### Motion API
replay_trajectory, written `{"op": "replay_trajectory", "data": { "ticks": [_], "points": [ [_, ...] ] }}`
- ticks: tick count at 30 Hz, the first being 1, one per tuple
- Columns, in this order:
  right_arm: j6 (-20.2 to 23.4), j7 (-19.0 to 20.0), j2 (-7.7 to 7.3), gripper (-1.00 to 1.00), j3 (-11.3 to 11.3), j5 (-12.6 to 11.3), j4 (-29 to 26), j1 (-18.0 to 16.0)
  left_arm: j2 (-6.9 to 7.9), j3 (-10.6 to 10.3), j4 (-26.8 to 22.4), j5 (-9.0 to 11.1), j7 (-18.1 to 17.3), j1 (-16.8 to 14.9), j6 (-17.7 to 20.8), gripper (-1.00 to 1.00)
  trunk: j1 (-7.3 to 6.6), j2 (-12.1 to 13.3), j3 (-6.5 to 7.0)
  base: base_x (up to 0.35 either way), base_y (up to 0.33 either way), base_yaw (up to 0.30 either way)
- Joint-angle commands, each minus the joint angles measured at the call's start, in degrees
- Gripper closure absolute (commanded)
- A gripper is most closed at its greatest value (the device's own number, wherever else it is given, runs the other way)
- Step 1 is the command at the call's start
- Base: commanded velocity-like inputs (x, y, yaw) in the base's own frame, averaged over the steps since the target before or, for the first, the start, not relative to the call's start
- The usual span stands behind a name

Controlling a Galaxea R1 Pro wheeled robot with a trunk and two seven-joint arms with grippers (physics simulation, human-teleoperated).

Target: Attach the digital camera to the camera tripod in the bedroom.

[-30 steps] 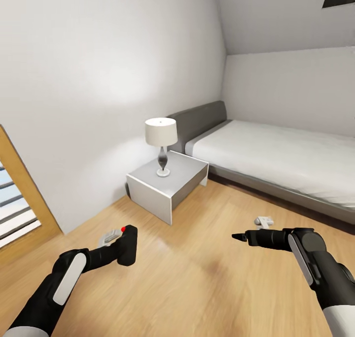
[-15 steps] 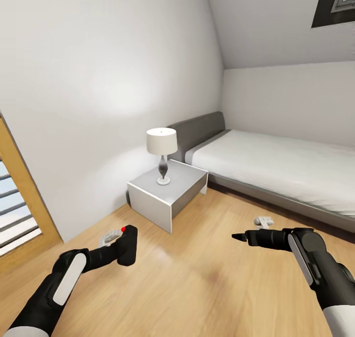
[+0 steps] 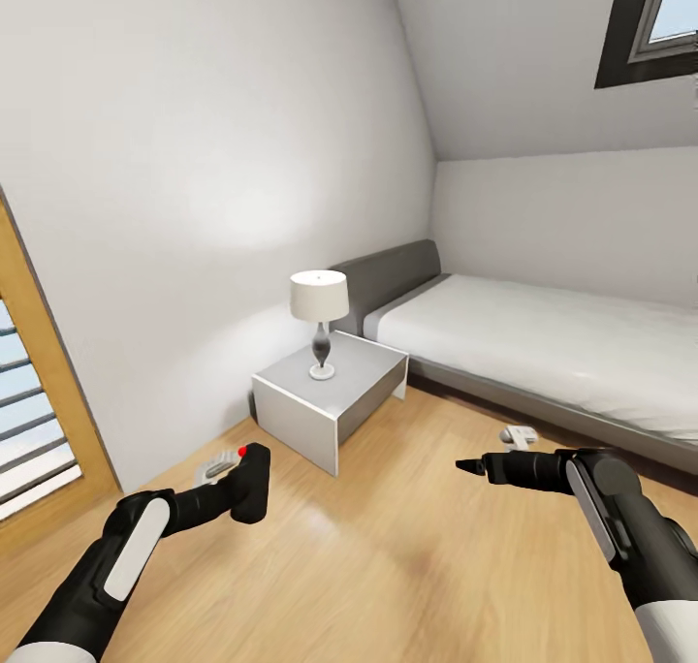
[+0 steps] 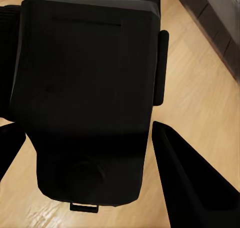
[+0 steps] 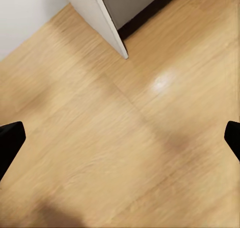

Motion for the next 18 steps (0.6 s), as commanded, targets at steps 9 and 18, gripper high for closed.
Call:
{"op": "replay_trajectory", "data": {
  "ticks": [9,18],
  "points": [
    [0.4,0.0,0.0,-1.0,-0.1,-0.4,0.0,0.0,0.04,0.1,1.1,-0.4,-0.4,0.0,0.3,1.0,-1.99,3.6,1.56,0.0,0.0,0.0],
    [0.2,-0.3,0.0,-1.0,0.0,-0.6,0.5,0.0,0.07,0.3,2.5,-0.5,0.0,0.0,0.2,1.0,-3.96,7.2,3.18,0.0,0.0,0.0]
  ]
}}
